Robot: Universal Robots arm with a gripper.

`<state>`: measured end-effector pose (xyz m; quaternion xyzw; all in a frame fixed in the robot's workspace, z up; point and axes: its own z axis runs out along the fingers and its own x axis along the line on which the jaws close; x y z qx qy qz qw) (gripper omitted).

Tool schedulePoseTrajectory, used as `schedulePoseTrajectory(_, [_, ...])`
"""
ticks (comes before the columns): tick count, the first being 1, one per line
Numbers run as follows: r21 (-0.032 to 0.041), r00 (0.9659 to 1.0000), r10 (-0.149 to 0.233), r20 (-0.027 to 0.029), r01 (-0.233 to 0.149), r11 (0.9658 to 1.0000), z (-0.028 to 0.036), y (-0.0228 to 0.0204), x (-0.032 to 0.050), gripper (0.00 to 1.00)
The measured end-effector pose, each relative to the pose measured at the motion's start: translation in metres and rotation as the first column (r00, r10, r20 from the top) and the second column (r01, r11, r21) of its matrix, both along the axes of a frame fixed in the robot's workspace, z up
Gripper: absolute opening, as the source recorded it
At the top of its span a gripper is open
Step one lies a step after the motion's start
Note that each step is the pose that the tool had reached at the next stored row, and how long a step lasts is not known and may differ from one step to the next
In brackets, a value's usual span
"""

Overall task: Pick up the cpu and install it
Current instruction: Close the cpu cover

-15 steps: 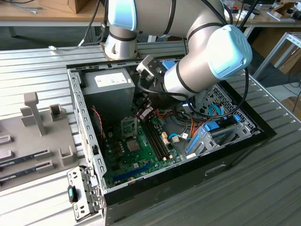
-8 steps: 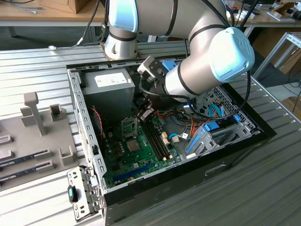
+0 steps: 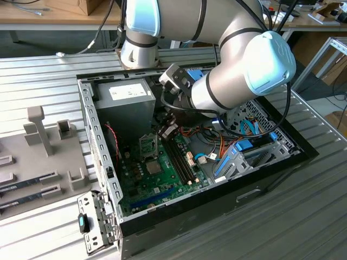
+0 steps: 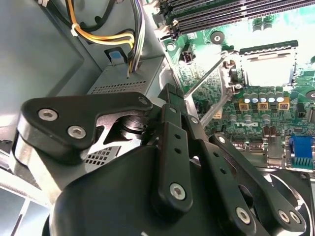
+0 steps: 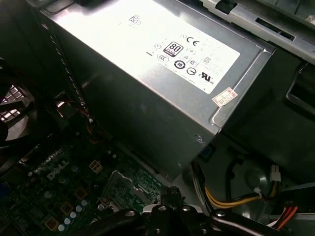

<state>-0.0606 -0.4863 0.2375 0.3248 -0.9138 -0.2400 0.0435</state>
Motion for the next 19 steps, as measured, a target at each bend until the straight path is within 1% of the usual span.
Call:
schedulePoseTrajectory(5, [0.011,1.0,0.0,0.0,0.0,0.9999,0.0,-0.0055,0.0,0.11])
schedulePoseTrajectory(7, [0.0139,1.0,0.0,-0.0005,0.0,0.9999,-0.0001,-0.0065,0.0001,0.11])
schedulePoseTrajectory(8, [0.0156,1.0,0.0,-0.0022,0.0,0.9999,-0.0007,-0.0067,0.0012,0.11])
schedulePoseTrajectory(10, [0.0169,1.0,0.0,-0.0096,0.0,0.9999,-0.0035,-0.0067,0.0059,0.11])
schedulePoseTrajectory(11, [0.0167,0.9999,0.0,-0.0124,0.0,0.9999,-0.0057,-0.0064,0.0085,0.11])
schedulePoseTrajectory(12, [0.0167,0.9999,0.0,-0.014,0.0,0.9999,-0.0077,-0.0055,0.0106,0.11])
schedulePoseTrajectory(13, [0.0166,0.9999,0.0,-0.0154,0.0,0.9999,-0.0103,-0.0033,0.0124,0.11])
schedulePoseTrajectory(15, [0.0167,0.9999,0.0,-0.0159,0.0,0.9999,-0.0163,0.0062,0.0129,0.11])
schedulePoseTrajectory(16, [0.0167,0.9999,0.0,-0.0158,0.0,0.9999,-0.0181,0.0096,0.0129,0.11])
schedulePoseTrajectory(18, [0.017,0.9999,0.0,-0.0158,0.0,0.9999,-0.0227,0.0147,0.0129,0.11])
schedulePoseTrajectory(19, [0.017,0.9999,0.0,-0.0158,0.0,0.9999,-0.0239,0.0154,0.013,0.11])
